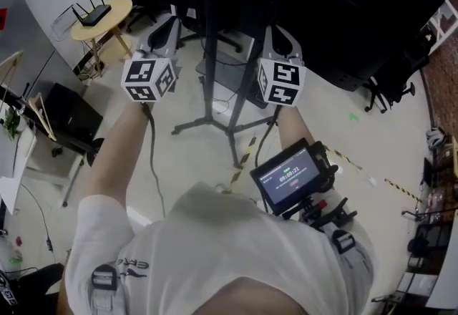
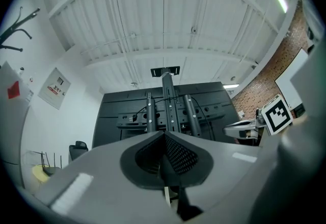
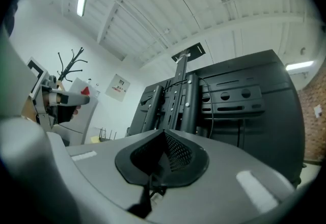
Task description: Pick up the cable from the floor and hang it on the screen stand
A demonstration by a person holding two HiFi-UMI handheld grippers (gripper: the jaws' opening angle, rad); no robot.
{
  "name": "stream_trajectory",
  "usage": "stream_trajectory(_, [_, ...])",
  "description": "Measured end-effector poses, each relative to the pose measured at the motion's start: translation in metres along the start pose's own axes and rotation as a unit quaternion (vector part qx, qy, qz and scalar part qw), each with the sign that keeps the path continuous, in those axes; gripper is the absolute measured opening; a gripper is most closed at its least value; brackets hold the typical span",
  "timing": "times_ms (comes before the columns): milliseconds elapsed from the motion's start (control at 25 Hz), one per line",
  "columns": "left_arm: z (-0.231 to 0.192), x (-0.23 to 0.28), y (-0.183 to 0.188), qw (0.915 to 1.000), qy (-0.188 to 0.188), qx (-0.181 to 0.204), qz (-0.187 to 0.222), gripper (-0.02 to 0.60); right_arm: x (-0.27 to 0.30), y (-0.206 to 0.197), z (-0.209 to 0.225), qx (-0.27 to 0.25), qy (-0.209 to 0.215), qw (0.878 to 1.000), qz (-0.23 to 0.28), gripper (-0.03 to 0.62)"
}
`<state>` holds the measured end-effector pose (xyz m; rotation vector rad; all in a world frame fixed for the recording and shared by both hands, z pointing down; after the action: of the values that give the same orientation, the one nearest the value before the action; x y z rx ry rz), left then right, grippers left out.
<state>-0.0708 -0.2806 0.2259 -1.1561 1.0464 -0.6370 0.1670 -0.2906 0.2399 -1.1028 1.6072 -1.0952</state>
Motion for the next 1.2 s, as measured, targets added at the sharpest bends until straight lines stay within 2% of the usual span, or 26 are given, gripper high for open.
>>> stream_trajectory(200, [0.003,-0.005,-0.022,0.9992,-0.004,-0.022,-0.032,0.003,-0.009,-0.015,-0.015,0.025,0.012,0.999,-0.020,0.012])
stream_trajectory(440, [0.030,-0.084,-0.054,0.9974,-0.026,-0.033,-0.058,0.003,-0.090,-0.038,-0.064,0.026,0.011,0.999,-0.046,0.013])
stream_trajectory(600, [0.047,-0.107,-0.084,0.9946,-0.028,-0.047,-0.088,0.003,-0.119,-0.066,-0.079,0.026,0.020,0.997,-0.075,0.012])
stream_trajectory(1200, [0.108,-0.159,-0.144,0.9862,0.006,-0.061,-0.154,0.002,-0.186,-0.143,-0.071,0.066,0.052,0.988,-0.132,0.012])
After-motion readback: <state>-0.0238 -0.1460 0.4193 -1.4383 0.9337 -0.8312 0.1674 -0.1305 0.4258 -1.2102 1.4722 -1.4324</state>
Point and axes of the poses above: the fingertips, and each gripper's own axes: x forward along the fingers, z to its right, y out of its top, the point moved 1 cm from there along -x, backward along the fingers
